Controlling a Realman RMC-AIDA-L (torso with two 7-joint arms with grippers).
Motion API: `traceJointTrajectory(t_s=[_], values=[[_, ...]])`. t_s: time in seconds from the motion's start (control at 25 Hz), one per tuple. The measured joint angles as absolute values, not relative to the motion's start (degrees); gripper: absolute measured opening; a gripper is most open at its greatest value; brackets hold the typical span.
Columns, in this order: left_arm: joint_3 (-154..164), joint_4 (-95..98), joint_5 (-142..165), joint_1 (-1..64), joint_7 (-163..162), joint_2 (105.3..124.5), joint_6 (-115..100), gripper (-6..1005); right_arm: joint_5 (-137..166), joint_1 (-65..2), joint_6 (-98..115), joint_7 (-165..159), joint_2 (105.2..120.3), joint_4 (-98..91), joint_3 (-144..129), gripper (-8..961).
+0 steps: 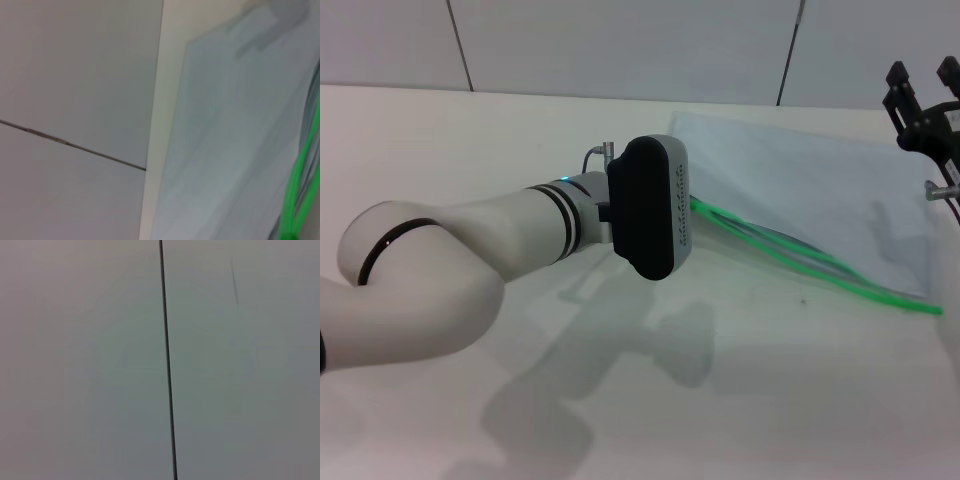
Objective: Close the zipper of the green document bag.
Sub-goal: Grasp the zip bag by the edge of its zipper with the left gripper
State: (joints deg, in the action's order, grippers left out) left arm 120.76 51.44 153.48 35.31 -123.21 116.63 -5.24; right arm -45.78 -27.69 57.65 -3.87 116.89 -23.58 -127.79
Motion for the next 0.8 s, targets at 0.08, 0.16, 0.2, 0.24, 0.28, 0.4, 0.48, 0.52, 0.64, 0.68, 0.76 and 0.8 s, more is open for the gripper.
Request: traceJointTrajectory(t_s=[0.08, 0.16, 0.2, 0.24, 0.28, 0.4, 0.48, 0.52, 0.64, 0.68, 0.76, 0.8], values=[[120.98, 50.98, 153.44, 35.62, -123.22, 116.63, -5.06, 588, -45.79, -27.69, 57.66, -3.87, 116.89, -23.65, -127.79, 604], [121.46, 50.57, 153.4, 35.87, -123.22, 116.63, -4.73, 587, -45.79, -27.68, 57.66, -3.87, 116.89, -23.69, -127.79, 604], [121.64, 50.48, 153.38, 35.93, -123.24, 116.63, -4.61, 586, -45.79, -27.69, 57.66, -3.87, 116.89, -23.74, -127.79, 604], [121.85, 50.42, 153.37, 36.06, -123.32, 116.63, -4.48, 586, -45.79, -27.69, 57.66, -3.87, 116.89, -23.76, -127.79, 604], [122.0, 50.34, 153.37, 36.19, -123.47, 116.63, -4.43, 585, -45.79, -27.69, 57.66, -3.87, 116.89, -23.78, -127.79, 604], [122.15, 49.96, 153.36, 36.43, -123.68, 116.63, -4.1, 576, -45.76, -27.68, 57.65, -3.87, 116.89, -23.82, -127.79, 604], [122.47, 49.7, 153.32, 36.5, -123.68, 116.63, -3.5, 570, -45.72, -27.7, 57.66, -3.87, 116.89, -23.82, -127.79, 604], [122.61, 49.64, 153.21, 36.53, -123.67, 116.63, -3.28, 566, -45.71, -27.72, 57.65, -3.86, 116.89, -23.82, -127.79, 604], [122.77, 49.42, 152.74, 36.55, -123.56, 116.63, -3.07, 557, -45.7, -27.74, 57.65, -3.86, 116.9, -23.82, -127.79, 604], [122.78, 49.3, 152.7, 36.6, -123.61, 116.63, -3.03, 554, -45.7, -27.75, 57.66, -3.86, 116.89, -23.82, -127.79, 604], [122.78, 49.09, 152.68, 36.8, -123.71, 116.66, -2.97, 542, -45.7, -27.77, 57.66, -3.86, 116.89, -23.82, -127.79, 604], [122.78, 48.98, 152.67, 36.94, -123.74, 116.69, -2.94, 532, -45.7, -27.8, 57.66, -3.86, 116.89, -23.82, -127.79, 603]])
